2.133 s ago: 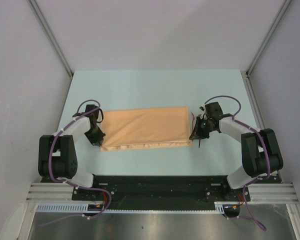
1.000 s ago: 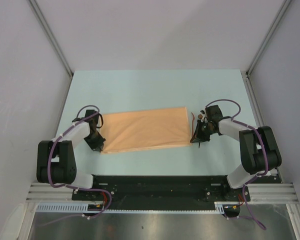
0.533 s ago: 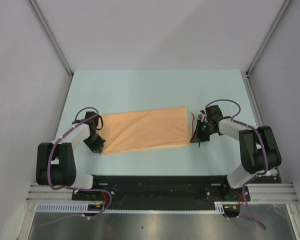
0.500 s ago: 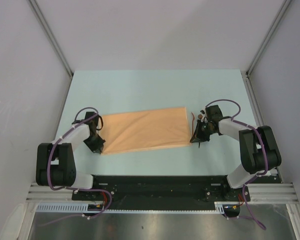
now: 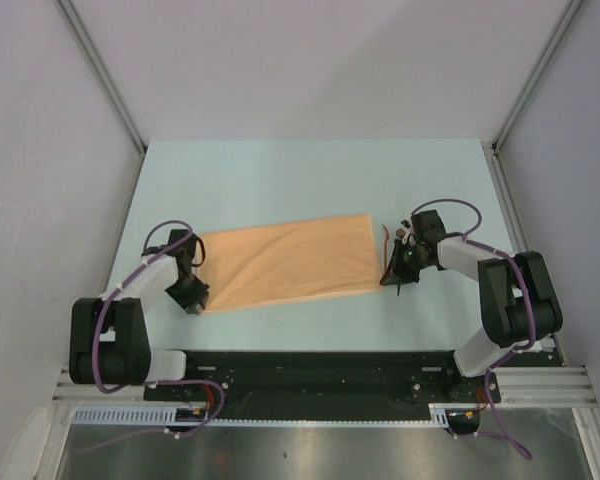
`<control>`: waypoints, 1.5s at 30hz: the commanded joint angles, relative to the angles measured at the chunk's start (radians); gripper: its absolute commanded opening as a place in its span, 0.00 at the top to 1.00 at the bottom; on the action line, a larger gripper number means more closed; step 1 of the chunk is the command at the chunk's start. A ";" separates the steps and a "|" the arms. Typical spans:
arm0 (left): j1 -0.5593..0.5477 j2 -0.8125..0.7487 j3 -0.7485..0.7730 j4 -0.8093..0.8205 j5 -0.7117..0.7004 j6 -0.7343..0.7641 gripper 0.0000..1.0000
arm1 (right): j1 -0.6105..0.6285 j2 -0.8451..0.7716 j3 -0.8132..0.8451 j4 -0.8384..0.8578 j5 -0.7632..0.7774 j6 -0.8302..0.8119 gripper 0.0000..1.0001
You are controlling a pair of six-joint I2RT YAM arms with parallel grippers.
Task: Fold the napkin into a case and place the utensils inside
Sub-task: Fold and flatten the napkin at the center of the board, then smooth out the rectangle-folded napkin at the center of the board.
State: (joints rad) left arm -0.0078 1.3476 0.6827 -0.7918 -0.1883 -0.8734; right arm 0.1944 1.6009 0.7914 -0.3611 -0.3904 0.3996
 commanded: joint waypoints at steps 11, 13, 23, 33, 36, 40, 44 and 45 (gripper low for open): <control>-0.006 -0.303 0.014 0.033 0.002 0.045 0.42 | 0.036 -0.145 0.210 -0.176 0.145 -0.056 0.40; -0.006 -0.273 0.003 0.144 0.140 0.089 0.47 | 0.081 -0.141 0.230 -0.168 0.136 -0.054 0.40; -0.001 -0.085 -0.023 0.137 0.166 0.128 0.80 | 0.152 -0.038 0.106 -0.003 0.050 -0.008 0.69; 0.052 0.053 -0.052 0.060 0.058 0.064 0.87 | 0.125 -0.075 0.045 -0.010 0.110 -0.041 0.73; 0.078 0.058 -0.046 0.057 0.032 0.070 0.87 | 0.119 -0.070 0.009 0.002 0.120 -0.039 0.74; 0.103 0.076 -0.023 0.034 0.003 0.074 0.87 | 0.143 -0.061 -0.027 0.039 0.113 -0.024 0.75; 0.118 0.059 -0.011 0.020 0.000 0.076 0.87 | 0.149 -0.045 -0.006 0.001 0.116 -0.030 0.74; 0.120 0.053 -0.012 0.026 0.015 0.083 0.87 | 0.148 -0.073 0.006 -0.015 0.134 -0.036 0.73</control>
State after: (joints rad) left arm 0.0795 1.3876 0.6884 -0.7242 -0.0044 -0.8124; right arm 0.3363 1.5543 0.7811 -0.3458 -0.2955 0.3836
